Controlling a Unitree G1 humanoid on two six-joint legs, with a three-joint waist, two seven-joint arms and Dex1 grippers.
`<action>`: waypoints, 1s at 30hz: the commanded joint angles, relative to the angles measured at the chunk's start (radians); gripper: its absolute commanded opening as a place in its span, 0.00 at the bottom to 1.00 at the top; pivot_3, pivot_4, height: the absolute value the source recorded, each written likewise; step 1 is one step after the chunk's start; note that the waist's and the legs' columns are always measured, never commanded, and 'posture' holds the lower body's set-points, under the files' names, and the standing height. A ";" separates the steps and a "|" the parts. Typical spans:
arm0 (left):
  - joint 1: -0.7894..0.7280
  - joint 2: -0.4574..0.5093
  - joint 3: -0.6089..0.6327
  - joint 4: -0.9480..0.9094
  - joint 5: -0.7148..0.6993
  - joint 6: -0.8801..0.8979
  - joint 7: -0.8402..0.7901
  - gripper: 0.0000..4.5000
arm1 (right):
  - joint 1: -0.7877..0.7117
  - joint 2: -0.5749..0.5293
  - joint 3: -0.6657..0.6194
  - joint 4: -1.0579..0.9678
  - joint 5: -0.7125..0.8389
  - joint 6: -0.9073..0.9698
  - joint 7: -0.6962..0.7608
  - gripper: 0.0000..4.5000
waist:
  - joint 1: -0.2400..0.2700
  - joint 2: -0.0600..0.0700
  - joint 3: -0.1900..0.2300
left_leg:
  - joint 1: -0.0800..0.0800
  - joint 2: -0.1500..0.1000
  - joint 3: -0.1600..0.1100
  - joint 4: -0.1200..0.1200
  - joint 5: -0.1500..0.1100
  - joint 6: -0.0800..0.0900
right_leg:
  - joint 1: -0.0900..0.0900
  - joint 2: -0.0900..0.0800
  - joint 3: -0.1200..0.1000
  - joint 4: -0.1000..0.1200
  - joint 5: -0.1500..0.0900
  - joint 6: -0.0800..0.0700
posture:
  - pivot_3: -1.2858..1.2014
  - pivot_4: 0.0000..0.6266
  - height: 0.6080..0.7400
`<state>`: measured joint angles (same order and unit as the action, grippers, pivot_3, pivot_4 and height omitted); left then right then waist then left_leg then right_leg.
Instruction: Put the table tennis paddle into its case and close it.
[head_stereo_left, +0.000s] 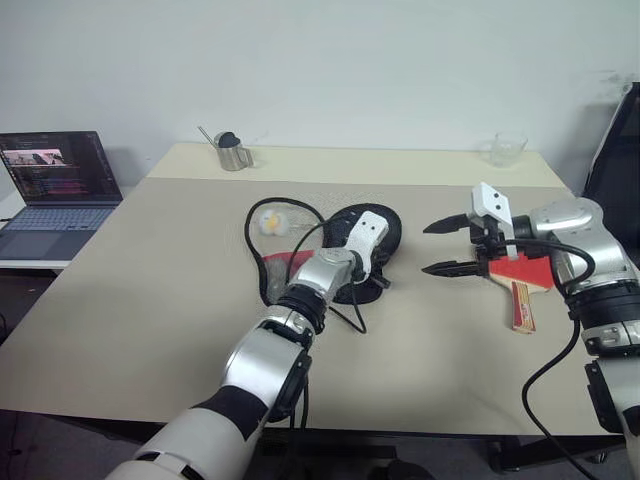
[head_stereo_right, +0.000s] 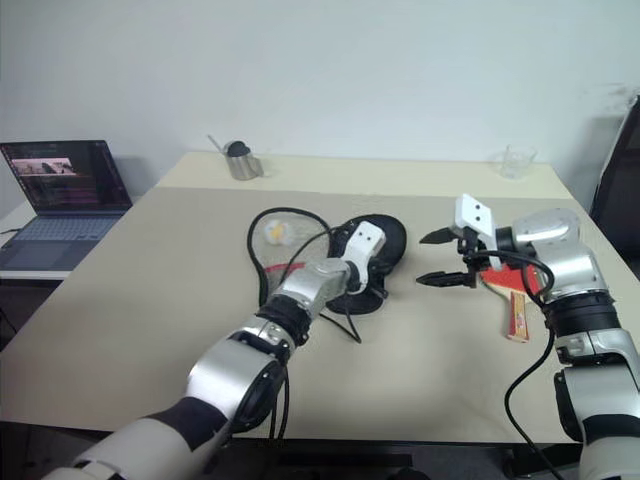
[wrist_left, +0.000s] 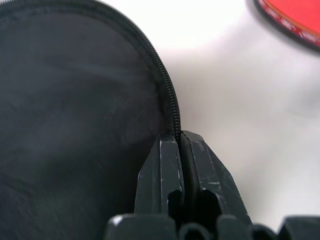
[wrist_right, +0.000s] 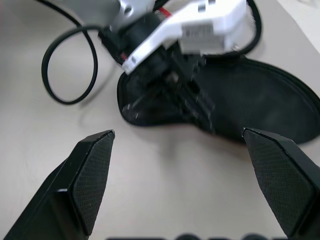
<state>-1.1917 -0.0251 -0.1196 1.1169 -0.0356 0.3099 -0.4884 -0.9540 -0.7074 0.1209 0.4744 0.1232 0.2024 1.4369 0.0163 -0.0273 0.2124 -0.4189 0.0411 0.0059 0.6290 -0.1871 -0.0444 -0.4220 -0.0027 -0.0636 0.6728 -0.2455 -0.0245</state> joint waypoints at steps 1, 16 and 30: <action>-0.044 -0.023 0.000 0.015 0.020 -0.049 -0.022 0.01 | -0.017 -0.006 -0.011 -0.033 0.016 -0.011 0.001 1.00 | 0.000 0.000 0.000 | 0.000 0.000 0.000 0.000 0.000 0.000 | 0.000 0.000 0.000 0.000 0.000 0.000 | 0.52 0.24 1.00; -0.112 -0.086 0.035 0.130 0.057 -0.074 0.053 0.01 | -0.016 0.018 -0.010 -0.043 0.021 -0.002 -0.006 1.00 | -0.004 0.000 0.000 | 0.001 0.000 0.000 0.000 0.000 0.000 | 0.000 0.000 0.000 0.001 0.000 0.000 | 0.52 0.24 1.00; -0.087 -0.043 0.048 0.067 0.059 -0.080 -0.013 0.69 | -0.033 0.013 -0.017 -0.020 0.006 -0.017 -0.028 1.00 | -0.019 0.000 0.000 | 0.003 0.000 0.001 0.000 0.000 0.000 | 0.000 0.000 0.001 0.004 0.000 0.000 | 0.52 0.24 1.00</action>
<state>-1.2736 -0.0860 -0.0776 1.2531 0.0273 0.2473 -0.4628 -0.9571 -0.6797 0.1231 0.4644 0.1236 0.2019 1.4226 -0.0024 -0.0272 0.2124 -0.4162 0.0414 0.0073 0.6292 -0.1870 -0.0446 -0.4220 -0.0027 -0.0620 0.6771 -0.2455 -0.0246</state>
